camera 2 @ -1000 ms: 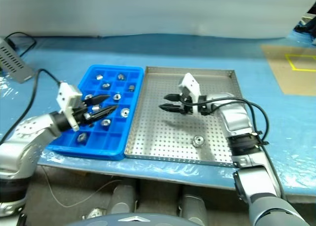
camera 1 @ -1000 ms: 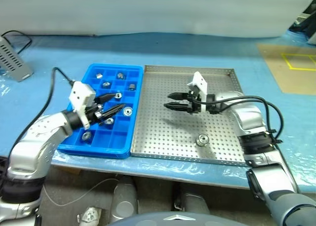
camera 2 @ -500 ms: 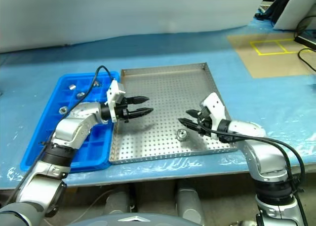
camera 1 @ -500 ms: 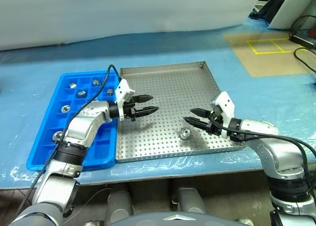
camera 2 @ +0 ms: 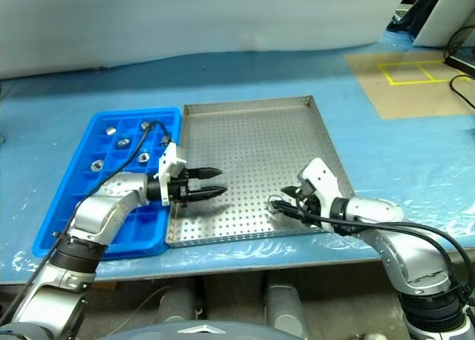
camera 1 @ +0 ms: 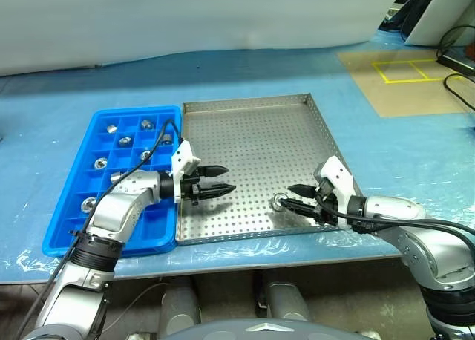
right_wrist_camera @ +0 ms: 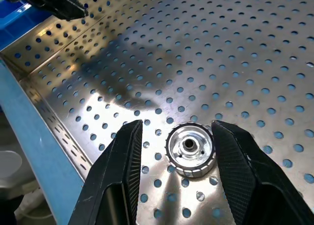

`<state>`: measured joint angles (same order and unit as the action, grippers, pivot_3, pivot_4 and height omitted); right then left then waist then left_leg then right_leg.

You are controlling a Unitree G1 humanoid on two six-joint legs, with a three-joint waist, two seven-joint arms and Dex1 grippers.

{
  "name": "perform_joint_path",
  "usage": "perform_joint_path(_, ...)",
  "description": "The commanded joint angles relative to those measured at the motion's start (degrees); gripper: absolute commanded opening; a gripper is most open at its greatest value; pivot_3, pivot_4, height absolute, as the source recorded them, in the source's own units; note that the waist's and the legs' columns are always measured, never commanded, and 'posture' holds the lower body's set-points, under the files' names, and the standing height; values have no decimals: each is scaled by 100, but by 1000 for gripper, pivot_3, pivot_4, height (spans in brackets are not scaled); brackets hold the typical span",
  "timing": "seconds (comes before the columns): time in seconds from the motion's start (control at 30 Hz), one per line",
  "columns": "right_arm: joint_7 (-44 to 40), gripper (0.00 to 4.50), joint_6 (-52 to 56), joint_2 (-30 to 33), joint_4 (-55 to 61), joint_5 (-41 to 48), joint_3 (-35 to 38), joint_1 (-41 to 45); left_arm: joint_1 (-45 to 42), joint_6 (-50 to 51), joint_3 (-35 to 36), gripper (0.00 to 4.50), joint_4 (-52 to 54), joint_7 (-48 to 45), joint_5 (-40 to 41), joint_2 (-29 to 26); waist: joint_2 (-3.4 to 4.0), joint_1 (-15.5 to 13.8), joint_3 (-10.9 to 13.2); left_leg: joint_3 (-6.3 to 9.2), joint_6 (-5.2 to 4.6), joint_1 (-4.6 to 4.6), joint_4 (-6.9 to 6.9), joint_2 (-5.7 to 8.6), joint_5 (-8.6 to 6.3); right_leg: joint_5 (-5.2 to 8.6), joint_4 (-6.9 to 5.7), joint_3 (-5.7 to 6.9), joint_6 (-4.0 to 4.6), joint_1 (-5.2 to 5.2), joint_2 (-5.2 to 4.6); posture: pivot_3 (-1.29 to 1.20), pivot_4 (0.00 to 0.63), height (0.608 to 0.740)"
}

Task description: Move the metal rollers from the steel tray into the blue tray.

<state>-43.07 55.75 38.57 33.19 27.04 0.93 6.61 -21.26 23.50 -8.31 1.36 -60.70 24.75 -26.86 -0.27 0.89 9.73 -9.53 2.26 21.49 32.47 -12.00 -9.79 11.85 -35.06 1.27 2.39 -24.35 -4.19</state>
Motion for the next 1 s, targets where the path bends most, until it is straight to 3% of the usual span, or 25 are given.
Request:
perform_joint_path(0.03,-16,2306,-22,54,-70,80,-163,262,76,5,139,2778,252,63,87,-17,0,7,0,0,0,-4,0,0,0,0,2,0,-1,4,0,-334,150,740)
perform_joint_path(0.27,-68,2306,-392,225,-653,-287,-622,478,39,-74,122,2778,156,171,19,83,1,-14,0,0,-1,-6,-8,2,-1,-1,16,0,-3,10,0,-316,150,740)
perform_joint_path(0.57,-7,2306,-356,329,-797,-323,-568,657,142,-115,101,2778,272,373,-69,191,1,-15,0,-1,-6,-5,-15,1,-4,-2,23,0,-1,10,0,-290,150,740)
perform_joint_path(0.67,126,2881,-83,274,-502,-235,-599,870,210,-176,152,2778,252,347,-62,154,1,-11,0,-1,-6,-6,-13,2,-4,-2,23,0,-2,10,-1,-290,150,740)
perform_joint_path(0.8,456,4174,329,174,-389,-320,-754,1130,231,-280,178,2778,148,305,-69,138,1,-17,-1,-2,-5,-10,-14,1,-3,-3,20,0,-2,10,0,-290,150,740)
perform_joint_path(1.0,418,4174,709,266,-90,-133,-938,1106,396,-376,149,2778,272,351,-82,165,2,-31,-1,-3,-6,-7,-18,3,-5,-3,27,-2,-2,12,-1,-282,150,740)
